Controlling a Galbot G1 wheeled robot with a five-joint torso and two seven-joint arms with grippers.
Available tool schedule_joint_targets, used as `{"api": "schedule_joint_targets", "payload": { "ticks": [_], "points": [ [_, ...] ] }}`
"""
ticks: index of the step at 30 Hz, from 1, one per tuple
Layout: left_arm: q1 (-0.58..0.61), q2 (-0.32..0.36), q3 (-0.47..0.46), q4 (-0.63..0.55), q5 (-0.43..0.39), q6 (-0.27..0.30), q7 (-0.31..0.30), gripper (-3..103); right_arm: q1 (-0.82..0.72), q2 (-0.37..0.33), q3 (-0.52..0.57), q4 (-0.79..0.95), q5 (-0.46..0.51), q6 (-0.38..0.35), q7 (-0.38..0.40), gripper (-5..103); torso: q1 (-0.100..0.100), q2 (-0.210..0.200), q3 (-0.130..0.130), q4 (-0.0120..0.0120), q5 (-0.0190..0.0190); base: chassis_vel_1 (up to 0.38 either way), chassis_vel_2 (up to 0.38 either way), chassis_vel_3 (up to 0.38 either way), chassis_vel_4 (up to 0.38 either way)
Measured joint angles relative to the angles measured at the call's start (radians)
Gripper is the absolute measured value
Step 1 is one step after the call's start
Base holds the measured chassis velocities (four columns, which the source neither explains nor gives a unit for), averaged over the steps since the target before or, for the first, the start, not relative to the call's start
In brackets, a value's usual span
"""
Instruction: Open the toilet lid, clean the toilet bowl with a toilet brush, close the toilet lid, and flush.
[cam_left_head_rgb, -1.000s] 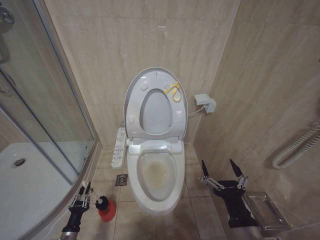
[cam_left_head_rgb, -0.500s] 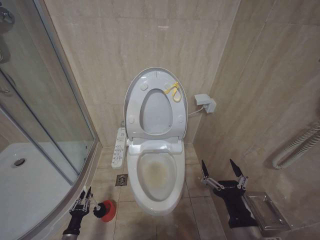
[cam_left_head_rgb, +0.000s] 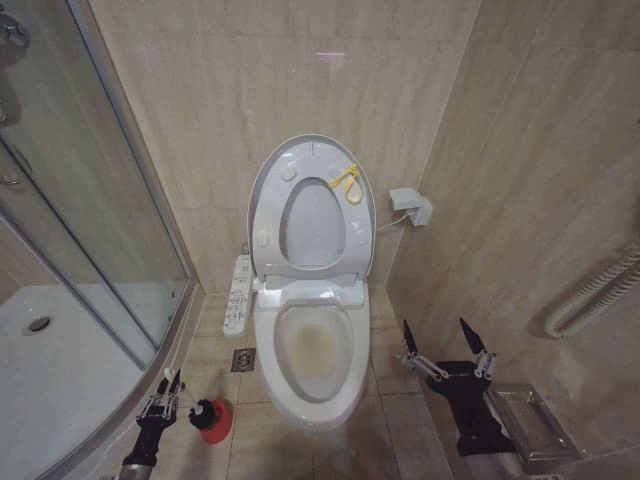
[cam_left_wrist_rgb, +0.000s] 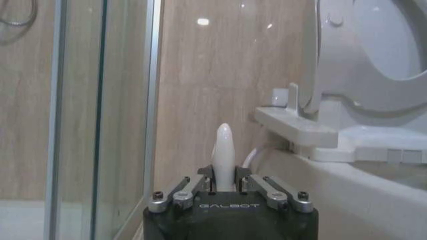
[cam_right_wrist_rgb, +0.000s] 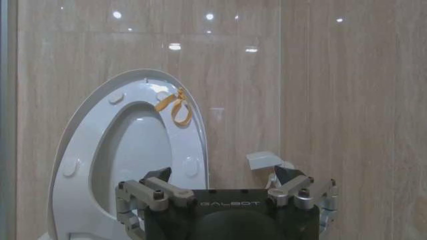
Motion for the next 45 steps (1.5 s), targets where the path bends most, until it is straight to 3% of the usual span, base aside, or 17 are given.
{"api": "schedule_joint_targets", "payload": {
  "ticks": [7, 20, 45],
  "points": [
    [-0.030, 0.001, 0.030, 0.077, -0.047, -0.014, 0.033, 21, 0.000, 0.000, 0.000, 0.000, 0.000, 0.000, 0.000, 100, 0.000, 0.000, 0.000, 0.0001, -0.0005, 0.000, 0.000, 0.000, 0.000],
    [-0.068, 0.000, 0.024, 0.197, -0.048, -0.030, 0.063, 21, 0.000, 0.000, 0.000, 0.000, 0.000, 0.000, 0.000, 100, 0.000, 0.000, 0.000, 0.0003, 0.0000, 0.000, 0.000, 0.000, 0.000],
    [-0.066, -0.022, 0.015, 0.198, 0.033, -0.033, 0.039, 21, 0.000, 0.000, 0.000, 0.000, 0.000, 0.000, 0.000, 100, 0.000, 0.000, 0.000, 0.0000, 0.0000, 0.000, 0.000, 0.000, 0.000]
  ]
}}
